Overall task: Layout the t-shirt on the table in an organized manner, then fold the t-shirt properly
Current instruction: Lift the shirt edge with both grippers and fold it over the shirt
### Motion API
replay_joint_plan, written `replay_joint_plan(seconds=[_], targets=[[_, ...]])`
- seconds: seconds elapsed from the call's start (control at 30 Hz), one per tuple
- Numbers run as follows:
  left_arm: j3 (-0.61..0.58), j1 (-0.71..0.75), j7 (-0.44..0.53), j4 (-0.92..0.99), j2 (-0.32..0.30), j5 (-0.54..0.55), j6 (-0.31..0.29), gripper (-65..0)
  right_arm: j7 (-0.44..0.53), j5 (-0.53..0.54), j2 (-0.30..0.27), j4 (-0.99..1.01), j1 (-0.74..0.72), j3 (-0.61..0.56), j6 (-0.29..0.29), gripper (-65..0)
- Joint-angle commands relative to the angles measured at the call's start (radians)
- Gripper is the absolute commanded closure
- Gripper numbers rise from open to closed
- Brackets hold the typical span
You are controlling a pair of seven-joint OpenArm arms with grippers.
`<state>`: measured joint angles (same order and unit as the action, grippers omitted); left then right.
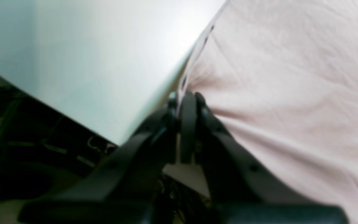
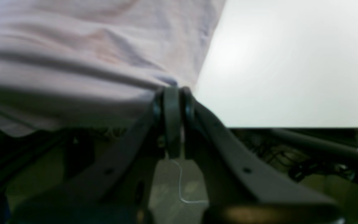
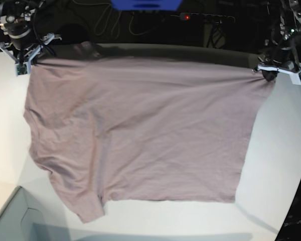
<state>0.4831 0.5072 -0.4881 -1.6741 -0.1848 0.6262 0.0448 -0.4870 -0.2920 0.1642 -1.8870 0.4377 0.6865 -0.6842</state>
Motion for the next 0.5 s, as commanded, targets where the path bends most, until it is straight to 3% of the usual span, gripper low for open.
replay_joint_plan(seconds=[0.0,0.2,0.47], targets=[[0.012,0.017,0.025,-0.019,-0.011,-0.001,0.000,0.0,0.017,0.001,-0.007,-0.019,0.000,0.008,-0.014,0.0],[0.018,0.024,0.025,-0.019,-0.011,-0.001,0.000,0.0,0.017,0.096,-0.007,-0.044,-0.009,0.028,-0.014,0.0],[0.013,-0.037,0.025,-0.016,-0.011,-0.009,0.000,0.0,0.012,0.098,-0.007,-0.044,-0.136,0.022,-0.014,0.0]])
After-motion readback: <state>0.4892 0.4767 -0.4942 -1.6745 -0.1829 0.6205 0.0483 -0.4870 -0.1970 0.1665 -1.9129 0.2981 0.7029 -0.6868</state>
